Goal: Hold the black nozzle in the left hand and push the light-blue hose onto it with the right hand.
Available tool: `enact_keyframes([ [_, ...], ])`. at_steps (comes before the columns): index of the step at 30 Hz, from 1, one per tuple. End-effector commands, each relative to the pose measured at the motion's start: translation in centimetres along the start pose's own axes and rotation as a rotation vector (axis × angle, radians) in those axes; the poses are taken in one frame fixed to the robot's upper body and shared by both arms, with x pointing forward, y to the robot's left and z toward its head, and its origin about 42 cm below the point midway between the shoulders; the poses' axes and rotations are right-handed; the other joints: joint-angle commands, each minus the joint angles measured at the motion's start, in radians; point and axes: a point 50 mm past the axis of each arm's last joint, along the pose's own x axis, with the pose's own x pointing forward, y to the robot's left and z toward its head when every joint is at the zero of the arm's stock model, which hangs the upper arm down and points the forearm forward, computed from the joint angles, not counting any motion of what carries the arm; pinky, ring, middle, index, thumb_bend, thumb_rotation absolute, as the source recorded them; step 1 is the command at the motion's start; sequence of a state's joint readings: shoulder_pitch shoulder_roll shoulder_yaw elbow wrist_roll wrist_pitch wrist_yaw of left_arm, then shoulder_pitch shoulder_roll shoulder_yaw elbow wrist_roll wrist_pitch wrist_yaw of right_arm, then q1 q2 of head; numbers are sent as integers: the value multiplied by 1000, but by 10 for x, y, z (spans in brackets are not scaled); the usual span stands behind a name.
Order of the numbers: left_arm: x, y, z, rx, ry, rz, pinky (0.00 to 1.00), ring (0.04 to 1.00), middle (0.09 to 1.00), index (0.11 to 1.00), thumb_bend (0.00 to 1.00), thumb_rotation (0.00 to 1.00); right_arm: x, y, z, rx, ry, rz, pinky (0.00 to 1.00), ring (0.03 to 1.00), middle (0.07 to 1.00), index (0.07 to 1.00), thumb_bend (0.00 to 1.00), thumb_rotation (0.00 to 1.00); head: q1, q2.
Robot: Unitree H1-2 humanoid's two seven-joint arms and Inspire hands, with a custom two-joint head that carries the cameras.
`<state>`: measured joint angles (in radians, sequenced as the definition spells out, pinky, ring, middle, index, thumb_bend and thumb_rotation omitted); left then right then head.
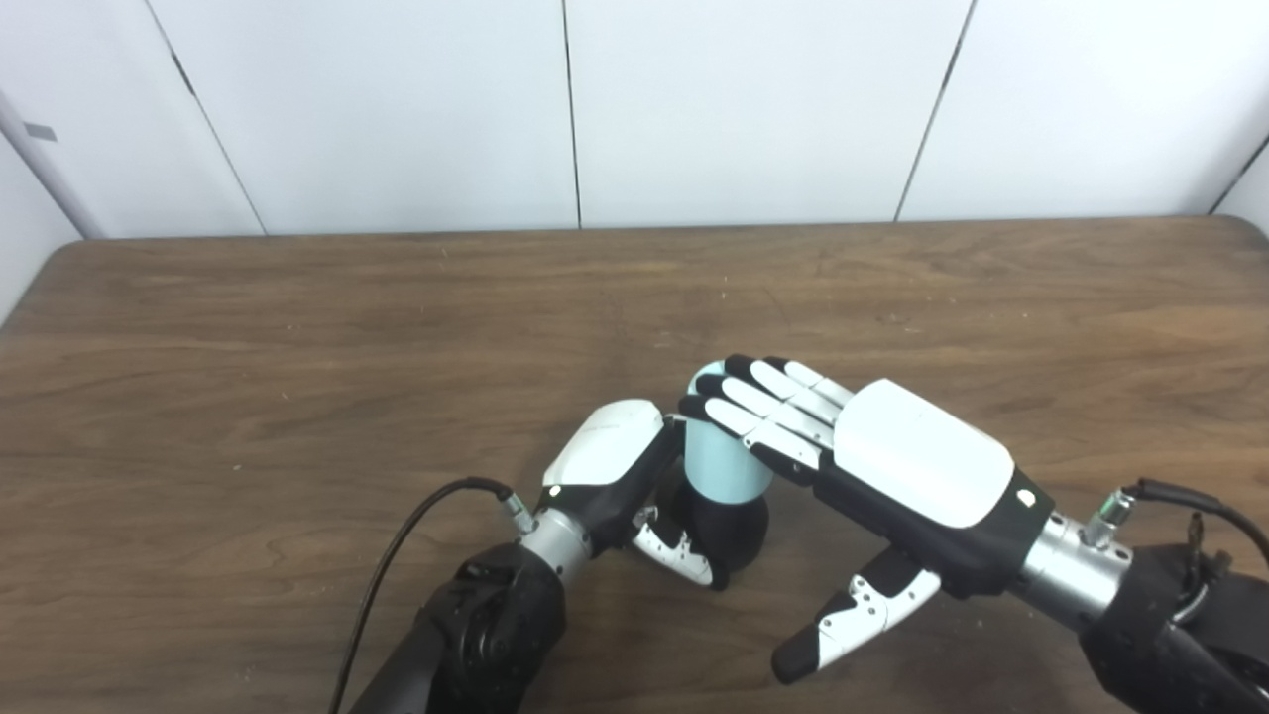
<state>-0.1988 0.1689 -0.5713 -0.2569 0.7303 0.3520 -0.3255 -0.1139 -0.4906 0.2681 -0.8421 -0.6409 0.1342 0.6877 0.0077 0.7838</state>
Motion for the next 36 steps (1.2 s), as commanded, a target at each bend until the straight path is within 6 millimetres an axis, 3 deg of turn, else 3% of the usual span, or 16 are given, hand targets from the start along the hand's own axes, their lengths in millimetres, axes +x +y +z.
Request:
enact_keyframes([
  [1,-13,-38,-27,-53,132,-222,835,647,511,479,522,0,-4,17,-5,35,21,130,1000,1000,1000,1000,684,1000,-1,0],
  [36,-14,-37,-26,-45,136,-224,839,647,499,483,523,0,-2,27,-4,53,31,138,1000,1000,1000,1000,682,1000,-4,-3],
])
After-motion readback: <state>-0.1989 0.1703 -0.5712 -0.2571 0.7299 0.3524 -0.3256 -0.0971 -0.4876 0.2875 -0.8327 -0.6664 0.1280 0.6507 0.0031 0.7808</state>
